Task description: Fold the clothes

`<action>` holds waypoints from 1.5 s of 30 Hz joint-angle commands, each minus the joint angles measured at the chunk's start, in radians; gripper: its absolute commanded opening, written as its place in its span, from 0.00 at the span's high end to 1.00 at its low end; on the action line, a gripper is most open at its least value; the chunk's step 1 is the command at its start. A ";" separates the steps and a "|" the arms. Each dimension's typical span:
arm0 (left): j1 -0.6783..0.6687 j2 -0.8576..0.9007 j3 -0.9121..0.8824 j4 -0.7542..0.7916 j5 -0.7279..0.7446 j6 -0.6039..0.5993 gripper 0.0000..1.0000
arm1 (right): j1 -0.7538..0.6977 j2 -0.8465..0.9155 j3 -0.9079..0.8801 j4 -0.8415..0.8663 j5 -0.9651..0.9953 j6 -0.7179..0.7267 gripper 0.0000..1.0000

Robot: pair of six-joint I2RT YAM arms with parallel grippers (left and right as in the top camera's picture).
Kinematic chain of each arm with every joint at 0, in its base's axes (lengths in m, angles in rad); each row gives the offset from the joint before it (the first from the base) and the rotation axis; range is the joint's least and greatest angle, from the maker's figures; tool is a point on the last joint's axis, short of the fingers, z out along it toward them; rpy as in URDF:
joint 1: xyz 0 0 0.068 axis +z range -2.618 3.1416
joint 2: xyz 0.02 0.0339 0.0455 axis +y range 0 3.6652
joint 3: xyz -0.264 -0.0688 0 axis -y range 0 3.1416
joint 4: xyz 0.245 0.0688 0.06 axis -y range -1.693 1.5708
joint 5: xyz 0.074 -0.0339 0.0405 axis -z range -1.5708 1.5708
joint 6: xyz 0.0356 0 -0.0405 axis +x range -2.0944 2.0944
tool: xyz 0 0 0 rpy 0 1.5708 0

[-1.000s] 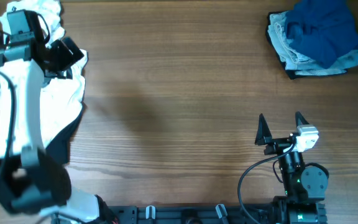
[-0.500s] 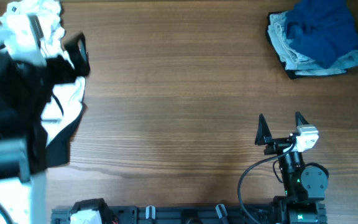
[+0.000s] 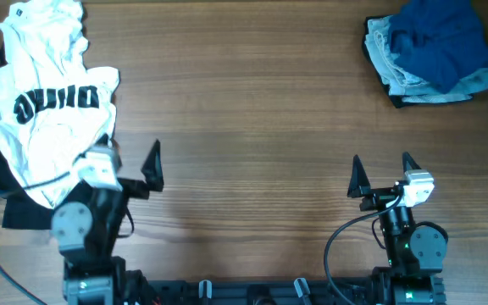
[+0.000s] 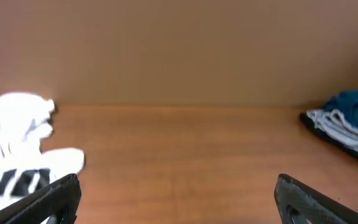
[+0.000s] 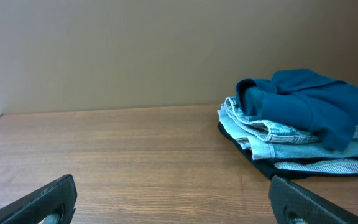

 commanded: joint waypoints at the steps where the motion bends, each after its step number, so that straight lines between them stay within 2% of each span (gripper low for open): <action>1: -0.002 -0.096 -0.082 0.016 0.020 0.016 0.00 | 0.004 -0.010 -0.003 0.003 0.014 0.014 0.00; 11: -0.002 -0.289 -0.219 0.016 0.000 0.016 0.00 | 0.004 -0.010 -0.003 0.003 0.014 0.015 0.00; 19: -0.002 -0.389 -0.270 -0.006 -0.071 0.016 0.00 | 0.004 -0.010 -0.003 0.003 0.014 0.015 0.00; 25: -0.002 -0.391 -0.270 -0.079 -0.093 0.015 0.00 | 0.004 -0.010 -0.003 0.002 0.014 0.015 0.00; 45: -0.002 -0.388 -0.270 -0.075 -0.093 0.016 0.00 | 0.004 -0.010 -0.003 0.003 0.014 0.014 0.00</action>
